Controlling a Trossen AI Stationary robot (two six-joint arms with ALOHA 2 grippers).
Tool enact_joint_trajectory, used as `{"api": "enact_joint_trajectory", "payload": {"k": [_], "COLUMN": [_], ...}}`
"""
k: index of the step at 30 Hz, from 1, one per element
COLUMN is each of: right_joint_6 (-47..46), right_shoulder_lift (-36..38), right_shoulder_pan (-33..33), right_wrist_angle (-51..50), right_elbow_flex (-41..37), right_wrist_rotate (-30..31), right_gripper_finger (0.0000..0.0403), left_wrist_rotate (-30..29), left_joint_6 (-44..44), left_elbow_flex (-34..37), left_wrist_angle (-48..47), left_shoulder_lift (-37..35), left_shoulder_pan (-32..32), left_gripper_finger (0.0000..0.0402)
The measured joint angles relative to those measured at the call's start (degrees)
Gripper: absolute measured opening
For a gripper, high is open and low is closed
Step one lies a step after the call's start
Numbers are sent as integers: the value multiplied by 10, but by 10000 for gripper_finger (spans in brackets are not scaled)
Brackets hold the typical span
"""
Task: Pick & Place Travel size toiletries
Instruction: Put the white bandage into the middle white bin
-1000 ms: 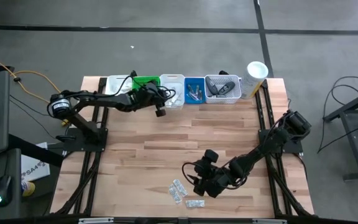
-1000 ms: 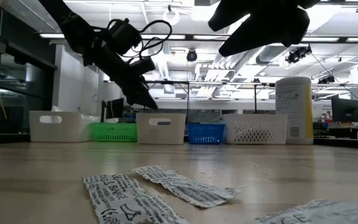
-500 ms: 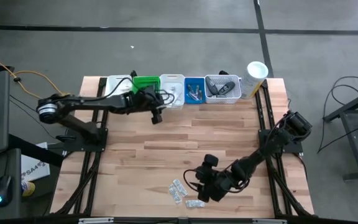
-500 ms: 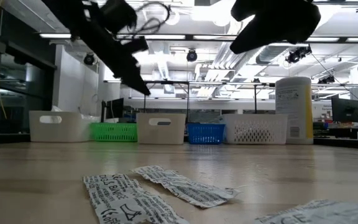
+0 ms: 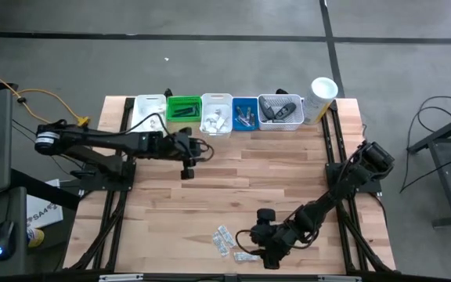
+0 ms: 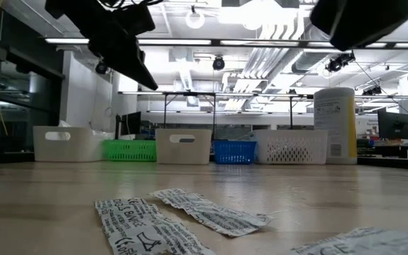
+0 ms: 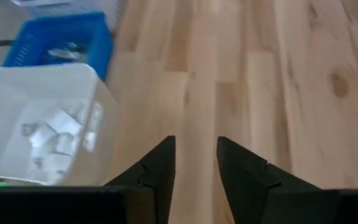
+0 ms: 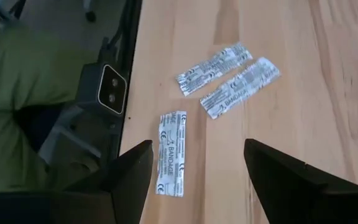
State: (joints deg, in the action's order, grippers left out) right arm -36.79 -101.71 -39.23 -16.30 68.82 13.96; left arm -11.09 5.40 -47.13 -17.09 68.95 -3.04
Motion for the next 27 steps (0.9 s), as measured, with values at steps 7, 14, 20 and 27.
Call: {"api": "enact_joint_trajectory", "payload": {"k": [7,14,20,27], "right_joint_6": [24,87,131,163], "right_shoulder_lift": [0,-12,-75,-125], "right_shoulder_pan": [15,16,23,22], "right_wrist_angle": [5,35,34,30], "right_elbow_flex": [0,2,43,84], "right_wrist_rotate": [-33,-46,-91,-111], "right_gripper_finger": [246,246,246,246], "left_wrist_rotate": [-4,-11,-13,-13], "left_joint_6": [-33,-44,-46,-46], "left_elbow_flex": [0,0,0,0], "left_wrist_angle": [-38,-65,-71,-71], "left_shoulder_lift": [0,1,1,1], "left_shoulder_pan": [27,27,27,27], "left_gripper_finger": [116,116,116,116]}}
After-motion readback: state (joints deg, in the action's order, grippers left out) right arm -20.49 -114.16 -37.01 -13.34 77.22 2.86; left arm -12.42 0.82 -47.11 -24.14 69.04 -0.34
